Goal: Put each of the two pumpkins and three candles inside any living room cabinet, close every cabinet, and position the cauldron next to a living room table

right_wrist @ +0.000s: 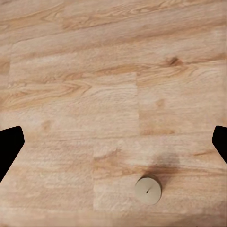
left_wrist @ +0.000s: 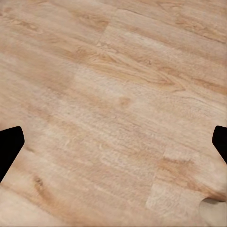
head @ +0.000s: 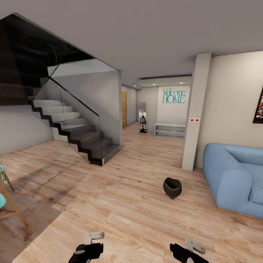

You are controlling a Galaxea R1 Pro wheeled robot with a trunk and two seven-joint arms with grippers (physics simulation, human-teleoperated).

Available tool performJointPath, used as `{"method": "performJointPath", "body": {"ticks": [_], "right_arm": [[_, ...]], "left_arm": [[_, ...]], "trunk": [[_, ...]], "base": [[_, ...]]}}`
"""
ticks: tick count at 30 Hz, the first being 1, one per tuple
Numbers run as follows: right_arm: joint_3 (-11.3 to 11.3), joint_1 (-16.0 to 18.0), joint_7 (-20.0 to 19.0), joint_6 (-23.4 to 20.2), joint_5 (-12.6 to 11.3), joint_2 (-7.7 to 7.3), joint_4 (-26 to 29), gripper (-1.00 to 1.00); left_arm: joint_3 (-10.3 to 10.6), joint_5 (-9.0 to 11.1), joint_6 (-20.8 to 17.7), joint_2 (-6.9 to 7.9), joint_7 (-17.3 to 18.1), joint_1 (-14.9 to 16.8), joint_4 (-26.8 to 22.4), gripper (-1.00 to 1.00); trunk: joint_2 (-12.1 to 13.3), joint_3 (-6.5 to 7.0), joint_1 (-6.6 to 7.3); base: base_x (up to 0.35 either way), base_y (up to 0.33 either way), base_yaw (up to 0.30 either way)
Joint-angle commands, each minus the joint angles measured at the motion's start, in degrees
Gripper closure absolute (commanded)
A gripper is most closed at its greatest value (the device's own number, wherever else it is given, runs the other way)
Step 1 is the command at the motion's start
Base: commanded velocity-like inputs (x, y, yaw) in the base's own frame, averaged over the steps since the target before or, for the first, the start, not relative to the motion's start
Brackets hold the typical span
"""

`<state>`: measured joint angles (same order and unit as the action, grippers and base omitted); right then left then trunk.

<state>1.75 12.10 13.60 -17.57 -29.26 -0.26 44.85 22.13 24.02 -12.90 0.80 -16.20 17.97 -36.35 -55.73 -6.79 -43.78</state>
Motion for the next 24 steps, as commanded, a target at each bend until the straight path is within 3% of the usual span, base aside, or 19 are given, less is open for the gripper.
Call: {"method": "performJointPath", "body": {"ticks": [1, 7, 12, 17, 24], "right_arm": [[0.18, 0.03, 0.51, -0.17, -0.46, -0.02, 0.1, -1.0], [0.16, 0.03, 0.84, -0.33, -0.38, -0.16, -0.1, -1.0], [0.18, 0.72, 1.12, -4.07, 0.11, -0.39, -0.74, -1.0], [0.37, 4.74, 2.72, -10.81, 0.3, -1.14, -2.3, -1.0], [0.67, 6.97, 3.24, -12.57, 0.42, -1.44, -7.66, -1.0]], "left_arm": [[0.41, 0.49, -0.18, 0.08, -0.51, 0.05, -0.15, -1.0], [0.29, 0.75, -2.36, 0.37, -0.21, 0.08, -0.8, -1.0], [0.13, 1.27, -14.98, 0.15, -0.2, 0.49, -5.0, -1.0], [-0.32, 1.83, -22.71, 0.13, -0.47, 3.71, -8.02, -1.0], [-0.53, 6.12, -24.75, 0.37, -0.85, 5.91, -9.19, -1.0]], "trunk": [[-0.08, -0.19, -0.01], [-0.08, -0.75, -0.01], [-0.08, -1.21, -0.01], [-0.08, -1.68, -0.01], [-0.08, -2.34, -0.01]], "base": [[-0.006, 0.0, 0.0], [-0.002, 0.0, 0.0], [0.0, 0.0, 0.0], [0.0, 0.0, 0.0], [0.0, 0.0, 0.0]]}}
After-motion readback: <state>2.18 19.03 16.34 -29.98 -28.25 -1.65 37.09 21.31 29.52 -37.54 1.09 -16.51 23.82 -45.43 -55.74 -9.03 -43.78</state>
